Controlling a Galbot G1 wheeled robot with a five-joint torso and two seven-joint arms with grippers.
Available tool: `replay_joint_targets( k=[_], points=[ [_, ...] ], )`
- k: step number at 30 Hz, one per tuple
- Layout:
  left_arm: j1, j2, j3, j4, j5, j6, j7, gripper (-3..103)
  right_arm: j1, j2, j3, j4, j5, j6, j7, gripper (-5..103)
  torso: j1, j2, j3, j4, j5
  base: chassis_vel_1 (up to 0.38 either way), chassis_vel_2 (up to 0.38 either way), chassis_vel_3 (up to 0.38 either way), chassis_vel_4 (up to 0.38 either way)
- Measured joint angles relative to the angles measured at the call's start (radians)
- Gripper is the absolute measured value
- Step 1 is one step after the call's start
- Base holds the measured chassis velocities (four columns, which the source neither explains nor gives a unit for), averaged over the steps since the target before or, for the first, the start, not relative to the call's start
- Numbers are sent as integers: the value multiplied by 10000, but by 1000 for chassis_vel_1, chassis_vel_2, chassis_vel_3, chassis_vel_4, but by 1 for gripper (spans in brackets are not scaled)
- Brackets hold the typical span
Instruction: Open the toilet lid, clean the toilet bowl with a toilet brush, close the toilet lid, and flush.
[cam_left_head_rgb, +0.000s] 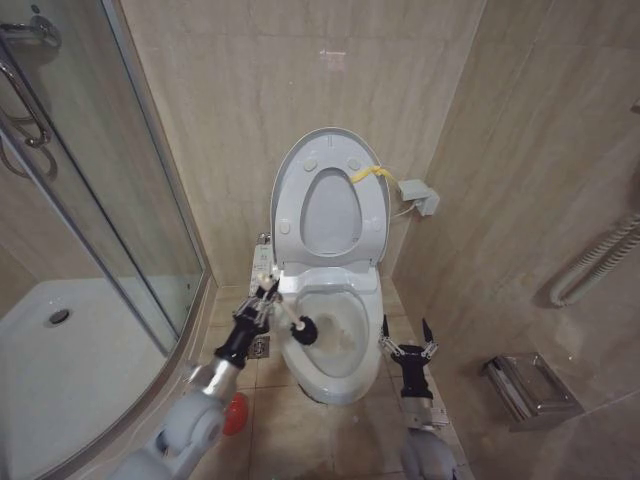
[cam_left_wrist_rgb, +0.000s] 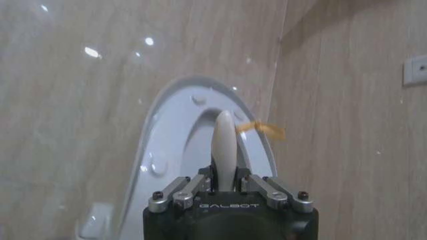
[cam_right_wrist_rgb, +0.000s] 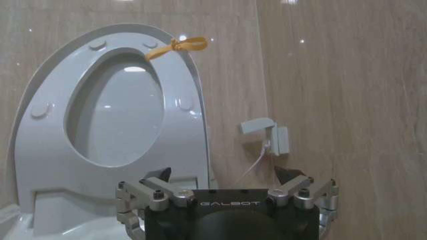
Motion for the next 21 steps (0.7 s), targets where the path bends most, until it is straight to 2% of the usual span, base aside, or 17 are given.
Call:
replay_joint_targets(
  k=[4,8,21],
  points=[
    [-860,-436,741,563,-148,22,-5,19,24,5,66,-86,26,-7,-2,100,-1,0,0,0,1,0,0,0,0],
    [-1076,-587,950,669,-149,101,-1,19,13,-17,81,-130,66,-8,-2,100,-2,0,-1,1,2,0,0,0,0],
    [-1060,-470,980,658,-110,151,139,19,116,126,1,-307,30,-20,-13,100,-2,1,-2,4,1,-25,-28,32,36]
  ],
)
